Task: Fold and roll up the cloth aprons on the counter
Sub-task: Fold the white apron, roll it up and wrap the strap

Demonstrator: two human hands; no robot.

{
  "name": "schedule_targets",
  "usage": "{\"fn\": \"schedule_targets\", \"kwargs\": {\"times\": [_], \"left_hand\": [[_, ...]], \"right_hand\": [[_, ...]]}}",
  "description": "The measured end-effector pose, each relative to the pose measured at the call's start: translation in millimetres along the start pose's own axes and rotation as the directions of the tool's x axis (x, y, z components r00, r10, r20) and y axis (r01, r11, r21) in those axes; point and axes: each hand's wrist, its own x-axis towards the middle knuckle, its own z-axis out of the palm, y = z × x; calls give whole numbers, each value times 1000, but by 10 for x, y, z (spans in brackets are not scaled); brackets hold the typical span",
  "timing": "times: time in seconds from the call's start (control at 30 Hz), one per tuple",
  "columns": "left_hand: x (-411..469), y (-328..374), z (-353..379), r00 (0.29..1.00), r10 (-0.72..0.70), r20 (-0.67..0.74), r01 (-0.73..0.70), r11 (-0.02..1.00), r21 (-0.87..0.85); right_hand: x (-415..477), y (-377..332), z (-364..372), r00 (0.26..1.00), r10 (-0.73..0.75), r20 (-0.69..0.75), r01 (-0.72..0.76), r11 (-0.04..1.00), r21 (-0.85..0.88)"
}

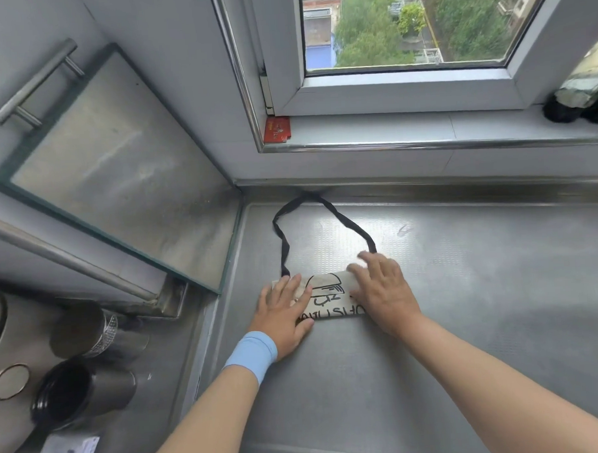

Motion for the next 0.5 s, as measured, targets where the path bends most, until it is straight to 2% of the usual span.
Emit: {"fn": "schedule_targets", "kwargs": {"times": [0.07, 0.13, 0.2, 0.33, 0.43, 0.5], "left_hand": [[3, 27, -65, 1000, -2, -2, 2, 1000, -7], [3, 30, -98, 1000, 10, -23, -10, 1000, -13], [11, 0, -130, 999, 15, -43, -17, 998, -56], [52, -137, -201, 997, -4, -76, -16, 965, -261], [105, -230, -254, 988, -67, -139, 6, 916, -402], [141, -258, -269, 981, -122, -149, 42, 891, -451]], "right_hand": [[-11, 14, -35, 985, -161, -65, 164, 985, 56], [-76, 63, -88, 972, -232, 42, 225, 966, 126], [-117, 137, -117, 955, -254, 150, 241, 965, 102], [-14, 157, -148, 952, -221, 213, 224, 975, 10], [60, 111, -176, 980, -96, 172, 91, 995, 37], [130, 89, -197, 977, 1, 212, -11, 999, 46]]}}
